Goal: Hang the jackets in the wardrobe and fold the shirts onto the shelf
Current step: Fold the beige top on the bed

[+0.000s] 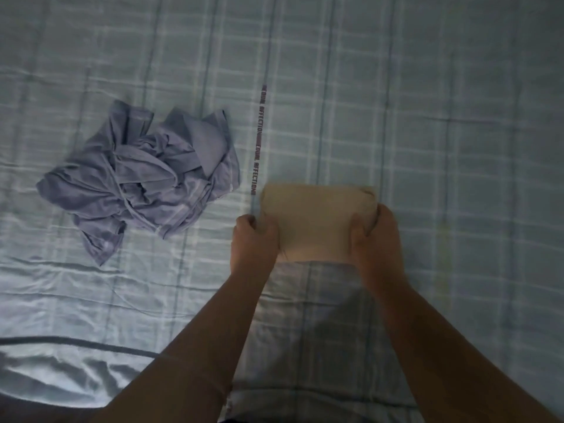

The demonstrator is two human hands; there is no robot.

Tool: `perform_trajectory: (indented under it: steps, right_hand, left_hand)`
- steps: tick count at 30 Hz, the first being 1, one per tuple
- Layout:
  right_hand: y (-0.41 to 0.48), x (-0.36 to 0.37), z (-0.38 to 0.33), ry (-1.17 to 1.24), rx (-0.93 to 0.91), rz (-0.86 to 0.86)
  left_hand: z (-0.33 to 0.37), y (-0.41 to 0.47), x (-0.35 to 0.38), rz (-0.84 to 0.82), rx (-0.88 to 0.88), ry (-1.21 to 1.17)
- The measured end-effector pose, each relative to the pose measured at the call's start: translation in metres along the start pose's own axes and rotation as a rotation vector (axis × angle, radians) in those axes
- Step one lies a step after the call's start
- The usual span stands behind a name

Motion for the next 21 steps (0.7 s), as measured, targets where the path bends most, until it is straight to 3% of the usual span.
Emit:
perform_trajectory:
  steps: [4,9,15,21]
  right_hand:
    - [0.004,0.004,-0.002,-0.088,0.041,-0.011]
    - [0.016,0.004,0.010,-0.031,0.224,-0.115]
    - [0.004,-0.007,0.010,0.181,0.199,-0.233]
    - [-0.054,-0.080,-0.001,0.472,0.196,-0.286]
  left_hand:
    - [0.011,0.008,0.009,-0.023,0.022,0.061]
    - [0.025,0.016,0.013,-0.095,-0.015,0.125]
    - [0.028,-0.019,0.000,-0.181,0.016,-0.172]
    - [0.059,-0.108,-0.023,-0.303,0.078,-0.346]
Point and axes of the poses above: each hand's wrist, its own y-axis towards the middle knuckle, its own x-axis out of the palm, z = x × y, the point moved 9 cm from there along y, towards the middle knuckle, and after that the axes turned 2 degrees about x, right-handed, at the moved point
